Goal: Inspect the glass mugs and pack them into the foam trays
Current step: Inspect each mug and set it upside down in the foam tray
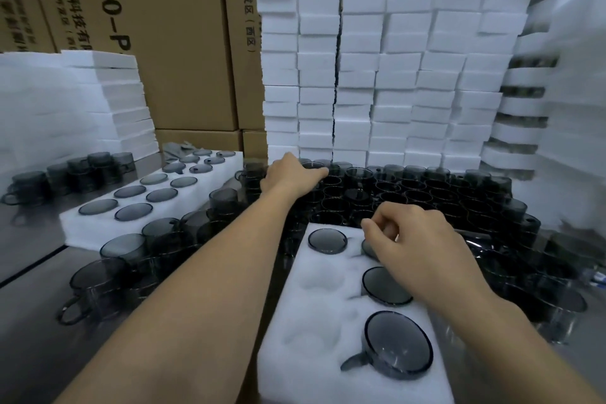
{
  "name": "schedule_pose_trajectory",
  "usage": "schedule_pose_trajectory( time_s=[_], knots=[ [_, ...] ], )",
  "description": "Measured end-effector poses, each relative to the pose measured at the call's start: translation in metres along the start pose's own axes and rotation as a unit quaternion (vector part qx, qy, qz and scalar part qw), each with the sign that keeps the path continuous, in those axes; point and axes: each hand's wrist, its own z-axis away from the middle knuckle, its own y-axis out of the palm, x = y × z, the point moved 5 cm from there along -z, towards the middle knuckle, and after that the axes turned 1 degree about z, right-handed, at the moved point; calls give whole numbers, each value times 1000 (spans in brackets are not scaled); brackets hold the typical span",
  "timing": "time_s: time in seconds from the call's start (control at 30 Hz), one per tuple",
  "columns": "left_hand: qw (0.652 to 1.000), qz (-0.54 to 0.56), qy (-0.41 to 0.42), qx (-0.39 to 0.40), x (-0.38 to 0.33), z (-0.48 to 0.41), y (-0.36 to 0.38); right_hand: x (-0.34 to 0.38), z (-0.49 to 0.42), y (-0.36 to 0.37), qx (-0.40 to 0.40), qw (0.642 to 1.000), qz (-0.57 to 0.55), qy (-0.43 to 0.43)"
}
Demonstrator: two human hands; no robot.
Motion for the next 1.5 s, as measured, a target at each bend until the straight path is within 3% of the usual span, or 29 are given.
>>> schedule_pose_trajectory(
  time_s=[0.2,0.37,0.43,0.57,0.67,0.77,0.87,1.03,1.1,1.17,1.27,1.37,1.43,1.5],
  knots=[
    [999,41,-21,-5,-7,7,-4,-5,-1,0,3,1000,-10,15],
    [989,92,73,-86,-37,47,-40,-4,-1,-6,-33,998,-40,22],
    [965,154,158,-144,-51,74,-59,3,1,-7,-41,998,-57,9],
    [869,236,339,-271,-70,139,-91,15,5,-12,-85,993,-78,-17],
    [812,255,417,-318,-78,178,-100,18,7,-18,-117,987,-108,-27],
    [789,273,431,-342,-72,196,-95,19,9,-21,-127,983,-128,-36],
    [790,236,446,-348,-59,200,-82,21,9,-20,-124,983,-125,-41],
    [823,260,404,-303,-49,196,-74,28,11,-25,-148,976,-141,-70],
    [834,325,359,-263,-47,192,-73,30,11,-28,-171,968,-160,-84],
    [824,440,305,-187,-47,185,-72,34,13,-32,-196,959,-176,-101],
    [775,610,165,16,-49,175,-60,42,17,-35,-217,945,-195,-149],
    [668,705,-8,238,-51,179,-39,48,21,-36,-241,931,-192,-197],
    [625,719,-62,297,-49,181,-30,52,23,-36,-255,924,-186,-216],
    [612,722,-74,313,-49,182,-25,56,26,-36,-261,919,-182,-233]
  ],
)
